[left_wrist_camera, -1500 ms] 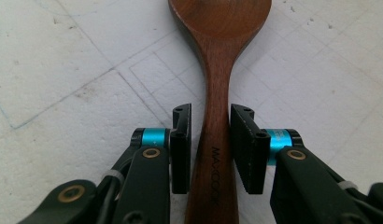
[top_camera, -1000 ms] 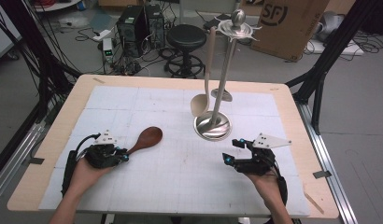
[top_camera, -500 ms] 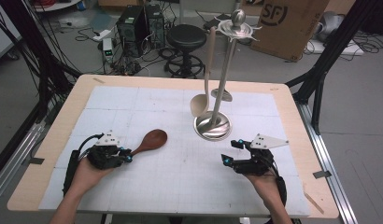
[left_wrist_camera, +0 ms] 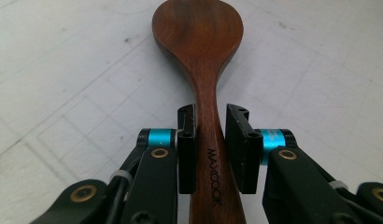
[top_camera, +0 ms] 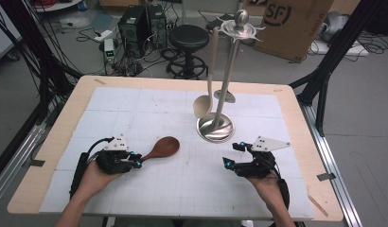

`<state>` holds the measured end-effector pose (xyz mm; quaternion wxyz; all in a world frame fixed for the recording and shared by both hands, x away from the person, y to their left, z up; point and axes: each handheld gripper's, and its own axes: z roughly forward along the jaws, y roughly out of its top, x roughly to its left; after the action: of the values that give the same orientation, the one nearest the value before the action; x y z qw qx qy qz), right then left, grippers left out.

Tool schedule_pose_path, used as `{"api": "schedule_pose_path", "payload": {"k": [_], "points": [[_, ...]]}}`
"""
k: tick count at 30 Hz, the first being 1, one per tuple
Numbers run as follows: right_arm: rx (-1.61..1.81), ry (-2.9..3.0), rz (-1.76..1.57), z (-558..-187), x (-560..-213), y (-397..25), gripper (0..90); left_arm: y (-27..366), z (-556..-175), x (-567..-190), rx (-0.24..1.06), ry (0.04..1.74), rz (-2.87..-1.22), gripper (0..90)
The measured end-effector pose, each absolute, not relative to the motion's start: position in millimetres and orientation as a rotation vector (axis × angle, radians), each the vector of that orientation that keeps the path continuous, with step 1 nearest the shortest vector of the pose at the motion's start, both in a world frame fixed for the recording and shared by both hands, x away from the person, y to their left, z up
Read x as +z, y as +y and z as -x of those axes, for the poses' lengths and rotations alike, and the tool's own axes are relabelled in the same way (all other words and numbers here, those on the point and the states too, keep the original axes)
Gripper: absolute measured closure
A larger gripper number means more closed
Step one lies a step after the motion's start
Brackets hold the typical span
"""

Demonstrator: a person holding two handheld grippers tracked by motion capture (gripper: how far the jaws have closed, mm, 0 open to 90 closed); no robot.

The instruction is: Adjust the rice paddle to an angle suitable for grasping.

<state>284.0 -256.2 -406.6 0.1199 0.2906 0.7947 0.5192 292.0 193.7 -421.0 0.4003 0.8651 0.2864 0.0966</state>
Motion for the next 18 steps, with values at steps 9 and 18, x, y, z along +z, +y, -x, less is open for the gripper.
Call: {"api": "schedule_pose_path", "payload": {"k": [9,18], "points": [[1.507,2.333,-0.842,-284,-407,-256,29.3,175,-289,-422,0.224,0.666,-2.222,74.9],[1.480,2.361,-0.824,-284,-409,-252,29.3,164,-289,-425,0.198,0.639,-2.224,74.8]]}}
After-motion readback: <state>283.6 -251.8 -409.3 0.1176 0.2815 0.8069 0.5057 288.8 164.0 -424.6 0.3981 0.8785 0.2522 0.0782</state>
